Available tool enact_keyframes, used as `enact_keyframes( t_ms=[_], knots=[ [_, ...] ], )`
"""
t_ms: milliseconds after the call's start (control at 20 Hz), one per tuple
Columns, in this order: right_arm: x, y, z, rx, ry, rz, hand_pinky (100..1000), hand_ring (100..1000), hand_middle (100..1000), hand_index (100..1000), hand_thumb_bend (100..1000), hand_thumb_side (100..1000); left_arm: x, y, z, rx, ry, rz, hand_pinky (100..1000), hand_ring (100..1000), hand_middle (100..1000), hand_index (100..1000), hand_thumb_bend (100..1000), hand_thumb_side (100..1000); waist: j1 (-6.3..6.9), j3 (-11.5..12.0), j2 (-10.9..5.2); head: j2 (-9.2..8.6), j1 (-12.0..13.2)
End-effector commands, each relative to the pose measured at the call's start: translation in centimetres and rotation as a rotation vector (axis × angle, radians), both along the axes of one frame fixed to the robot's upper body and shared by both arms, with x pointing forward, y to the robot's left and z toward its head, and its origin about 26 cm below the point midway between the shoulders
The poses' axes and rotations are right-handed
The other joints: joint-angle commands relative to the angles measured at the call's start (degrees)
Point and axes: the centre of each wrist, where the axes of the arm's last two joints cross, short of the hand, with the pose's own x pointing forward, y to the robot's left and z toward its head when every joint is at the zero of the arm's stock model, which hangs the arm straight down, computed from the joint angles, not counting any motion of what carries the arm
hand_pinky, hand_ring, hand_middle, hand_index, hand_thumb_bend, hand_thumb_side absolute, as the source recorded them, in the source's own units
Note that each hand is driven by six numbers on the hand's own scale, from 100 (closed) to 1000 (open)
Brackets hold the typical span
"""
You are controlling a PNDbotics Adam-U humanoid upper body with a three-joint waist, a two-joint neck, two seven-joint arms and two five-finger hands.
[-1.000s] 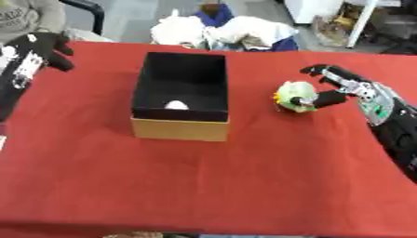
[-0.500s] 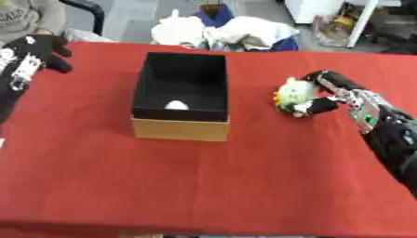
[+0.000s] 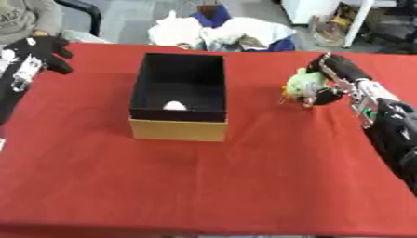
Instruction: Pick up objects on the table and place them in the box.
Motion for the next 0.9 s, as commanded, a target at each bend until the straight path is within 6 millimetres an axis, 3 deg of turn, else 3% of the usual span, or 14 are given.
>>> enact_keyframes(
  t_ms=[50, 200, 450, 750, 800, 850, 900],
  knots=[
    [0.7, -0.8, 5.0, 0.0, -0.15, 0.037, 514, 357, 237, 362, 448, 100, -0.1, 0.2, 0.9, 0.007, -0.026, -0.004, 664, 594, 624, 785, 244, 867, 0.07, -0.1, -0.96, 0.28, 0.3],
    [1.2, 0.2, 7.3, 0.044, -0.199, 0.084, 515, 358, 234, 360, 423, 100, -0.1, 0.2, 1.0, 0.01, -0.026, -0.008, 665, 594, 624, 785, 263, 871, 0.0, -0.2, -1.17, 0.28, 0.3],
    [2.3, 4.1, 9.4, 0.111, -0.212, 0.195, 522, 367, 241, 367, 438, 100, -0.1, -0.2, 1.2, 0.007, -0.035, -0.032, 669, 596, 626, 786, 239, 852, 0.1, 0.4, -1.57, 0.28, -0.3],
    [3.1, 9.4, 9.5, 0.085, -0.158, 0.305, 531, 379, 254, 381, 456, 100, -0.1, -1.1, 1.7, 0.001, -0.056, -0.08, 671, 597, 626, 786, 232, 841, 0.48, 2.6, -1.5, 0.28, -2.1],
    [3.2, 10.1, 9.3, 0.079, -0.15, 0.317, 533, 384, 259, 385, 523, 100, -0.1, -1.2, 1.8, -0.001, -0.061, -0.086, 671, 597, 626, 786, 232, 850, 0.52, 3.1, -1.47, 0.28, -2.4],
    [3.2, 10.9, 9.0, 0.072, -0.142, 0.328, 535, 387, 262, 387, 459, 100, 0.0, -1.3, 1.9, -0.003, -0.065, -0.093, 671, 596, 626, 786, 232, 838, 0.56, 3.5, -1.42, 0.28, -2.7],
    [3.3, 11.5, 8.7, 0.067, -0.135, 0.337, 535, 387, 262, 387, 459, 100, 0.0, -1.4, 2.0, -0.005, -0.067, -0.098, 671, 596, 626, 786, 232, 837, 0.59, 3.9, -1.38, 0.28, -2.9]
  ],
)
